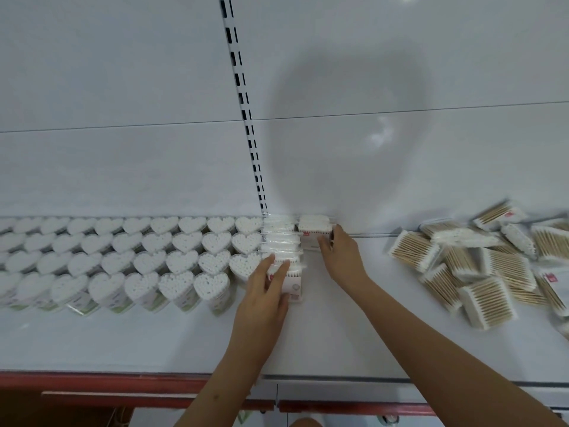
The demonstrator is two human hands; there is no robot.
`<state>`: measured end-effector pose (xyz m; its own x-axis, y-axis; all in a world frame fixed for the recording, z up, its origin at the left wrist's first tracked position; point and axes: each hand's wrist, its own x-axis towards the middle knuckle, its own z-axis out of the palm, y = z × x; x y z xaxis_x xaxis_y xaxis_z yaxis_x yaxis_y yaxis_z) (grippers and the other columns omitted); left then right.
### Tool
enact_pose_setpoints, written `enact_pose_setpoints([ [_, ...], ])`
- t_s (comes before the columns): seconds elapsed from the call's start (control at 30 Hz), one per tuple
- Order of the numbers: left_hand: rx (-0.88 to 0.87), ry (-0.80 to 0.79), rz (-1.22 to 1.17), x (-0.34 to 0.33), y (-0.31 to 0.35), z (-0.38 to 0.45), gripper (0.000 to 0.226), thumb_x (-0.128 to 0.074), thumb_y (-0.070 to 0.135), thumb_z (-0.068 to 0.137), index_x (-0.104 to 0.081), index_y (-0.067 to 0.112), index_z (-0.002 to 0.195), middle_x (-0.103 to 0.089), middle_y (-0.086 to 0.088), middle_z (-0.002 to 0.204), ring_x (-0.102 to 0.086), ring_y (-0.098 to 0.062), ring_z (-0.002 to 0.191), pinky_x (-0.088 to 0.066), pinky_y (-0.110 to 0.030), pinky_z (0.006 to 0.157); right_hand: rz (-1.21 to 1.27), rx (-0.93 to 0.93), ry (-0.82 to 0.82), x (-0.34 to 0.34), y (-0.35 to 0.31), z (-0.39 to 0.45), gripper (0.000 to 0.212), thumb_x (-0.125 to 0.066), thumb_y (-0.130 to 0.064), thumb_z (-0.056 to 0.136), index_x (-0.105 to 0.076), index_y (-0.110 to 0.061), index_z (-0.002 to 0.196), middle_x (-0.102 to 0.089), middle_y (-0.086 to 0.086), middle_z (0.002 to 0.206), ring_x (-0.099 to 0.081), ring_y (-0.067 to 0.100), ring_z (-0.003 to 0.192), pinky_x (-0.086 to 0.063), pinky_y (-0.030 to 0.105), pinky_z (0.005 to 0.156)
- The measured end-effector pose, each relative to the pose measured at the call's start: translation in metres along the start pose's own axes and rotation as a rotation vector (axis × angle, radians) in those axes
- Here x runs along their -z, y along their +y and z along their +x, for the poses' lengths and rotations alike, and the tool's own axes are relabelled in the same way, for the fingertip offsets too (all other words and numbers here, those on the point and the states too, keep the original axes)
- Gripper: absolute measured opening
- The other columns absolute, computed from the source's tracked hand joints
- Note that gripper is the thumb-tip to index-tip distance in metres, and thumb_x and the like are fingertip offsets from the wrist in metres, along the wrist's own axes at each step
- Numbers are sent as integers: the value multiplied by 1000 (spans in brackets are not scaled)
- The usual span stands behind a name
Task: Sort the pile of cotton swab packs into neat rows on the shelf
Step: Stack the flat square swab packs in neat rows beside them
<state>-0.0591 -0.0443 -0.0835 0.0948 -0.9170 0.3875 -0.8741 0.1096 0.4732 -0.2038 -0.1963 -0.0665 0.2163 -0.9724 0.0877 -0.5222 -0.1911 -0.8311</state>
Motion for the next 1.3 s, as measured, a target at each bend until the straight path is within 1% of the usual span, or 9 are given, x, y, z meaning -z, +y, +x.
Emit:
enact_pose_setpoints([
  [0.2, -10, -28, -5, 5, 0, -2, 69, -75, 5, 82, -50, 17, 146, -37, -9, 154, -55, -26, 126, -48, -16, 85, -62, 36, 45, 8, 3, -2, 42, -56, -13, 95, -49, -7, 136, -56, 13, 131, -52, 28, 119, -40, 29, 95],
  [0.3, -10, -42, -30, 9, 1, -3, 70, -74, 7, 83, -48, 22, 147, -35, -5, 156, -55, -20, 124, -43, -10, 83, -362, 368, 208, 10, -8, -10, 58, -55, -6, 93, -39, -11, 149, -41, 13, 149, -44, 30, 127, -41, 38, 104],
  [0.37, -14, -50, -20, 10, 2, -3, 71, -74, 7, 84, -47, 23, 148, -34, -5, 157, -54, -18, 124, -41, -8, 84, -515, 538, 127, 7, -15, -4, 66, -55, -2, 89, -38, -15, 151, -39, 10, 154, -43, 31, 131, -42, 43, 106],
  [0.53, -2, -69, -24, 9, 1, -3, 70, -72, 6, 85, -46, 21, 148, -31, -6, 158, -49, -21, 132, -41, -10, 86, -667, 476, -217, 2, -17, 6, 81, -42, 9, 85, -24, -24, 156, -19, 3, 164, -12, 27, 152, -9, 48, 123],
  [0.8, 9, 21, -62, 17, 20, -1, 65, -73, 12, 83, -51, 20, 144, -36, -7, 153, -57, -8, 98, -55, -20, 57, -650, 541, -114, 21, -11, 0, 76, -49, -5, 91, -17, -24, 158, -11, 2, 166, -11, 27, 152, -10, 51, 123],
  [0.93, -198, 63, -115, 12, 48, 9, 34, -55, 15, 93, -65, 16, 125, -55, 0, 131, -59, -5, 90, -54, -19, 61, -404, 407, 214, 68, 3, -34, 65, -59, -16, 93, -33, -12, 152, -35, 10, 156, -32, 26, 142, -27, 40, 117],
  [1.07, -239, -102, -193, -26, 69, 11, 36, -60, 11, 92, -65, 19, 127, -57, 6, 125, -56, -10, 113, -50, -19, 88, -363, 119, 529, 133, 60, -88, 56, -66, -23, 87, -48, -6, 137, -51, 14, 135, -44, 31, 125, -38, 43, 106],
  [1.2, -229, -314, -202, -63, 85, 9, 42, -63, 11, 93, -61, 21, 134, -54, 3, 136, -47, -14, 128, -40, -27, 107, -397, -257, 460, 168, 112, -127, 76, -76, -35, 82, -41, -8, 144, -48, 17, 138, -45, 37, 125, -41, 46, 102],
  [1.3, -221, -389, -198, -76, 98, 12, 42, -59, 15, 95, -58, 23, 136, -51, 5, 140, -43, -12, 131, -27, -25, 112, -452, -288, 357, 174, 125, -142, 84, -72, -45, 85, -32, -17, 153, -46, 11, 143, -45, 31, 126, -40, 41, 104],
])
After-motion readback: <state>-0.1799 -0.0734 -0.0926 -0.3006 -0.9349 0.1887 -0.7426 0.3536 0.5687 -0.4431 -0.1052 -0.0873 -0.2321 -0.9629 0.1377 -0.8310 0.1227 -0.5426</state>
